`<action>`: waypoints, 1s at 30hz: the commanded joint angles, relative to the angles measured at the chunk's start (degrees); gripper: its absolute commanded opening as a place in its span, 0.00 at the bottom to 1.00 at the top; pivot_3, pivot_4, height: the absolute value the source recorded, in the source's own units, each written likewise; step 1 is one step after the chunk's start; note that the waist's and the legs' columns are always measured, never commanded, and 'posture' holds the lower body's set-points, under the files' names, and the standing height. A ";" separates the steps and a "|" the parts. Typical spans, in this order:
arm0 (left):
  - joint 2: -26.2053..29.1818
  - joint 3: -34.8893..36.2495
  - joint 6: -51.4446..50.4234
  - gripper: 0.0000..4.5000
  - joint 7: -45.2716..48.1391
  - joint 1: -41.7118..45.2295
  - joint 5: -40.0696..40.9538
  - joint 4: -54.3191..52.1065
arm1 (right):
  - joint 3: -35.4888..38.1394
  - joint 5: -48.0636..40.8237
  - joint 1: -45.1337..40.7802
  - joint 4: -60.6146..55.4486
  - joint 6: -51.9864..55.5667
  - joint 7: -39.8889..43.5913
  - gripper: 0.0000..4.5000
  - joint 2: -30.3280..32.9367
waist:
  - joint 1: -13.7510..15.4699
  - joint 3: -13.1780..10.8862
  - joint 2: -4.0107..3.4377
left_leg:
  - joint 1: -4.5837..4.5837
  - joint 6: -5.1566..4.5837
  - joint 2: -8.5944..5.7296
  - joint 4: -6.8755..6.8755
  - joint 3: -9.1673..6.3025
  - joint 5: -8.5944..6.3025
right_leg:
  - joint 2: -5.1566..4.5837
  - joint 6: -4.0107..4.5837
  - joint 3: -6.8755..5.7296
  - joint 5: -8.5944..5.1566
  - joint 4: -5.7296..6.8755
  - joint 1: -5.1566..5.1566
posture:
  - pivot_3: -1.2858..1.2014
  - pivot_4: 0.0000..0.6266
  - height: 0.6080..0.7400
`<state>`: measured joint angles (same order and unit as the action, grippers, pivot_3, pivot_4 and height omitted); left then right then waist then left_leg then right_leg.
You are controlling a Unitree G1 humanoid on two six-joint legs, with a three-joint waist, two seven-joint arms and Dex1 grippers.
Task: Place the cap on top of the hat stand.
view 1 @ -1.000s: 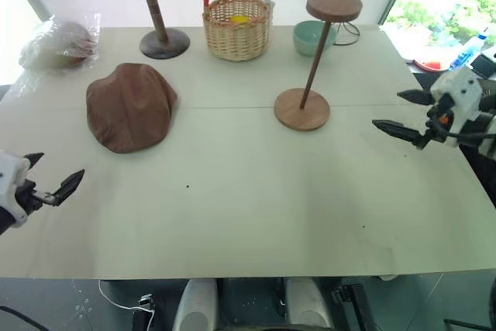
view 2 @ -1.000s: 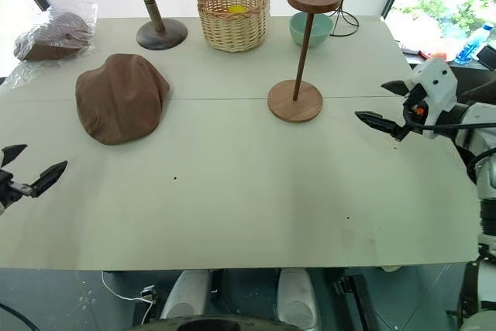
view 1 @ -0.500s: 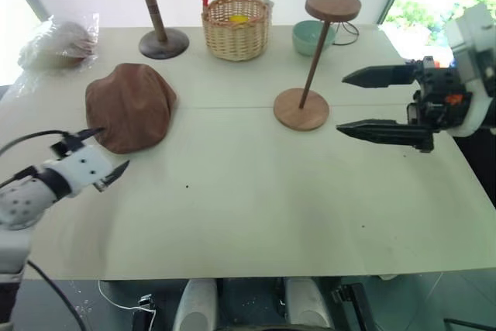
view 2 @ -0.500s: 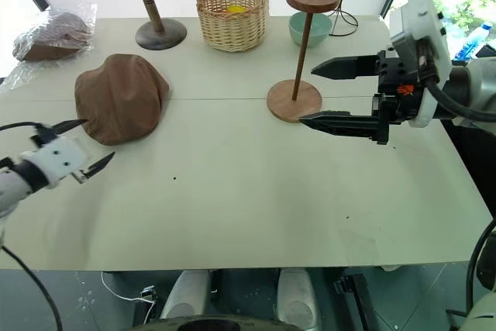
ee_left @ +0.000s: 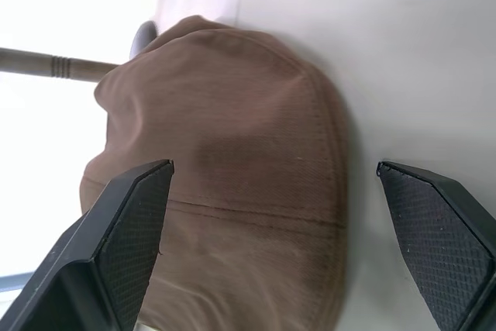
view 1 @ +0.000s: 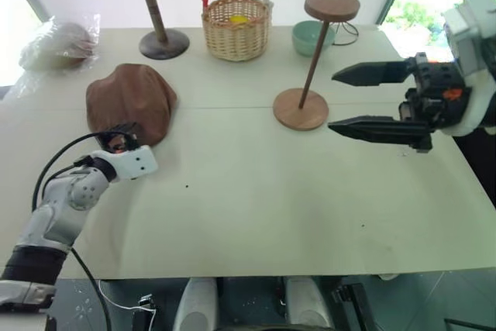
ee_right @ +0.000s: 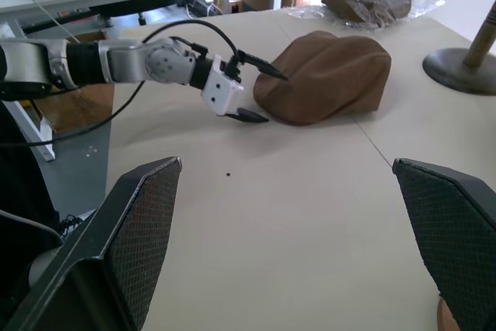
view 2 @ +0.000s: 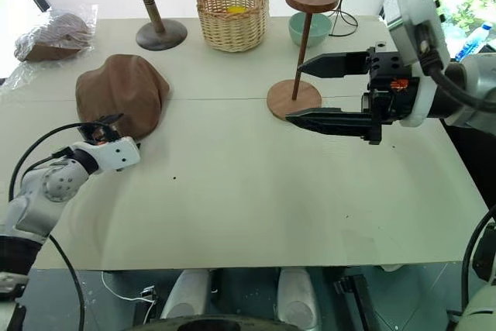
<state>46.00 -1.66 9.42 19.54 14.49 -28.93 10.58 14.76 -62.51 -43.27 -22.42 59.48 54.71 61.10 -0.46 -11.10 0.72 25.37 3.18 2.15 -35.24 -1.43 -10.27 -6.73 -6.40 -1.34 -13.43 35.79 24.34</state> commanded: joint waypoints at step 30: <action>-2.70 -8.86 -3.57 0.01 -21.53 20.63 -10.36 23.18 | -1.20 -2.06 -6.12 2.36 1.10 -5.70 1.00 -1.52 | 1.14 -0.01 0.05 | 0.03 0.00 0.01 -0.16 0.00 0.03 | 0.01 -0.26 -0.01 0.15 0.28 0.08 | 0.52 0.24 0.91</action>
<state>41.99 -12.06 5.71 -1.37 33.88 -40.20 35.40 12.01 -63.59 -47.46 -20.65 60.12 49.50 59.39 0.68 -11.11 0.77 25.40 3.18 2.16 -35.40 -1.43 -10.25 -6.72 -6.66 -1.35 -13.28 36.07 24.42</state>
